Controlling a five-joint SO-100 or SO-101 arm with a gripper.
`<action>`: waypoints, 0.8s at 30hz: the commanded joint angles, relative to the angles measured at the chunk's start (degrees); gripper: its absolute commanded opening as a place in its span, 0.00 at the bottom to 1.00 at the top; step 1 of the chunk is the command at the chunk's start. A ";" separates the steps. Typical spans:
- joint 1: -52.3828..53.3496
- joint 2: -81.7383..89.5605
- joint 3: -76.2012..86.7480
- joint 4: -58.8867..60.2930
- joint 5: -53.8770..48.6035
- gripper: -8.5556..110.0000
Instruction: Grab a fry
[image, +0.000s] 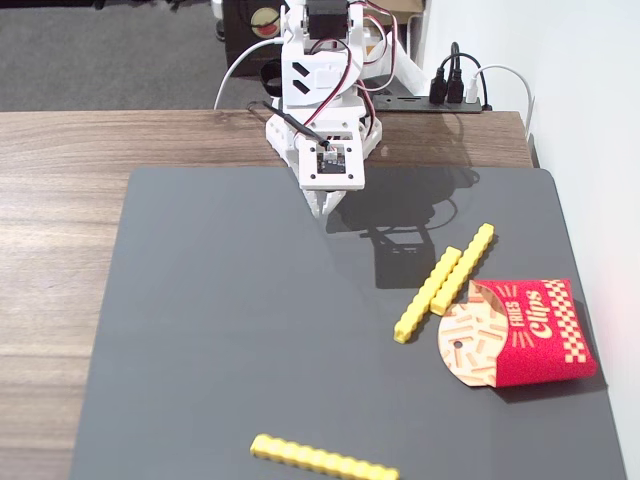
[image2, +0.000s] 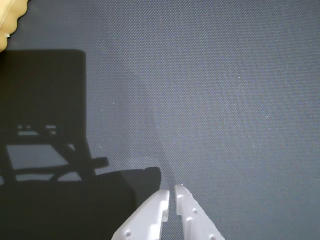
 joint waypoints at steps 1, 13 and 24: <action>1.67 -5.01 4.04 -5.71 -5.36 0.08; 1.76 -5.80 2.99 -5.62 -5.36 0.08; 3.96 -14.33 -8.17 -4.22 -5.54 0.08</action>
